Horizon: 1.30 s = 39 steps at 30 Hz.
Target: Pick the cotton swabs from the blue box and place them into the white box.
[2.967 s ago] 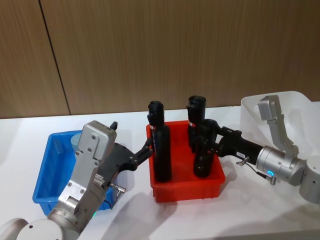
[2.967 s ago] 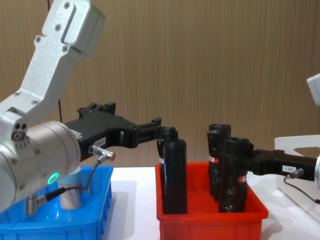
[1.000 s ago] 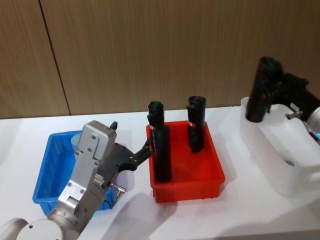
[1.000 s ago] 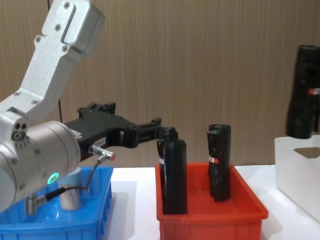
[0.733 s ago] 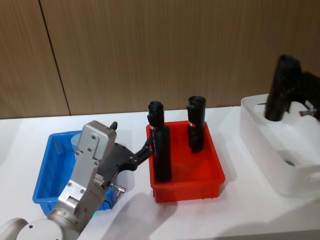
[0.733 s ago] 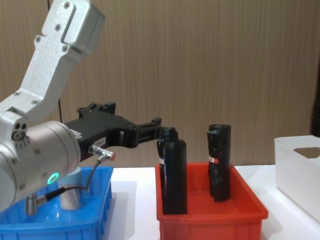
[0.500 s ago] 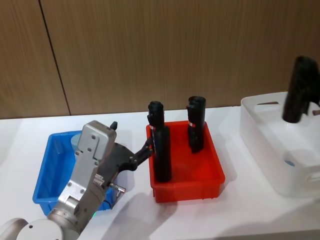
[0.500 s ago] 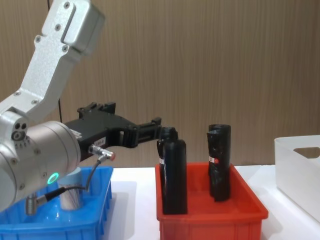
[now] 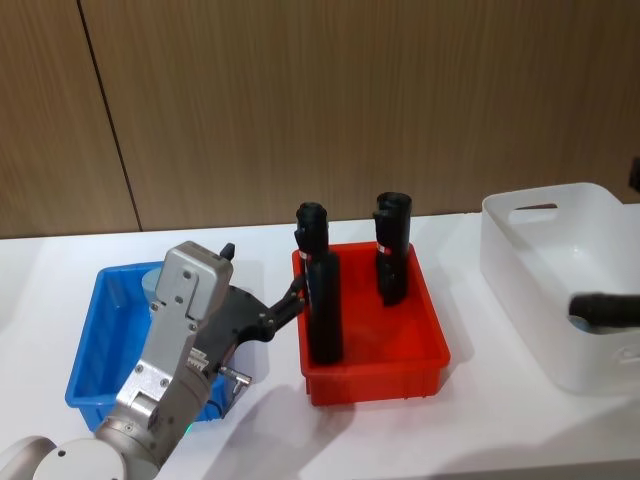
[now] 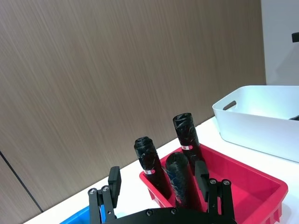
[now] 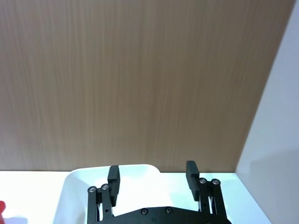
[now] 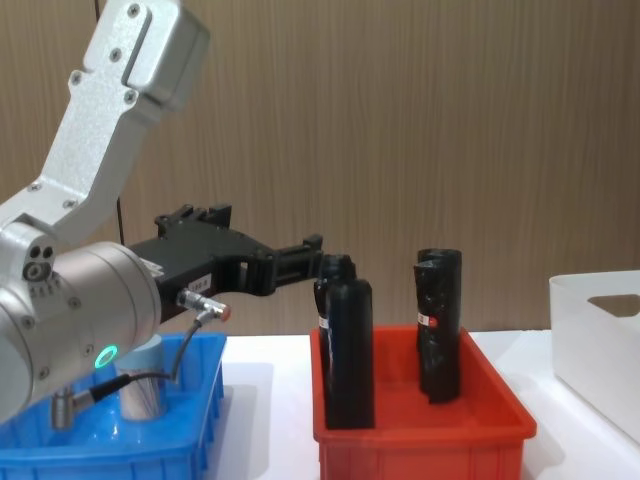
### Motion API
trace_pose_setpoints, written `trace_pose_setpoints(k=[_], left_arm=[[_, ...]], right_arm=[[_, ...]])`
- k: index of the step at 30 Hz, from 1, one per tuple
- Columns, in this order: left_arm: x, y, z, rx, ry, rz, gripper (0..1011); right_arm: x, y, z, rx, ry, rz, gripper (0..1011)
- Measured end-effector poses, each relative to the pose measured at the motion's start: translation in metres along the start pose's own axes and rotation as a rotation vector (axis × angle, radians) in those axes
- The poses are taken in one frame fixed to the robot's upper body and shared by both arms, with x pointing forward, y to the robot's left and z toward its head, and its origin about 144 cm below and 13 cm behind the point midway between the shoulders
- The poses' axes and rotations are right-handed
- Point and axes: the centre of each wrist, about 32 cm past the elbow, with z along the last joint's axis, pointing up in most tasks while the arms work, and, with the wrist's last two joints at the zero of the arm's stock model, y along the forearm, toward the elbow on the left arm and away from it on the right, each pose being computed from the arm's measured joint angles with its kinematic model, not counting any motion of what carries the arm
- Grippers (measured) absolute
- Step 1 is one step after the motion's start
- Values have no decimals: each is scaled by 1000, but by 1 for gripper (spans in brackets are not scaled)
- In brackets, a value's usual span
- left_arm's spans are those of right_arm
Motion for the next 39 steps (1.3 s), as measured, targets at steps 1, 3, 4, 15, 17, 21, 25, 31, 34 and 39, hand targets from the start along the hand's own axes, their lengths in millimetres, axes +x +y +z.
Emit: trace_pose_setpoints(k=[1,3,4,15,17,21,25,31,34,39], left_arm=[[0,0,0,0,0,0,1000],[0,0,0,0,0,0,999],[0,0,0,0,0,0,999],[0,0,0,0,0,0,1000],[0,0,0,0,0,0,999],[0,0,0,0,0,0,1000],[0,0,0,0,0,0,999],[0,0,0,0,0,0,1000],[0,0,0,0,0,0,1000],[0,0,0,0,0,0,1000]], right_arm=[[1,0,0,-2,-1,-4,873],[3,-1,-1,-6,-4,-15,942],[4,-1,-1,-7,-5,-19,942],[9,-3,-3,-18,-14,-45,1002],[10,-4,-4,-19,-16,-49,1001],[11,-4,-4,-21,-18,-54,1001],[11,-4,-4,-21,-18,-56,1001],[12,-5,-4,-22,-19,-59,1002],[12,-5,-4,-22,-19,-60,1001],[12,-5,-4,-22,-20,-61,1002]])
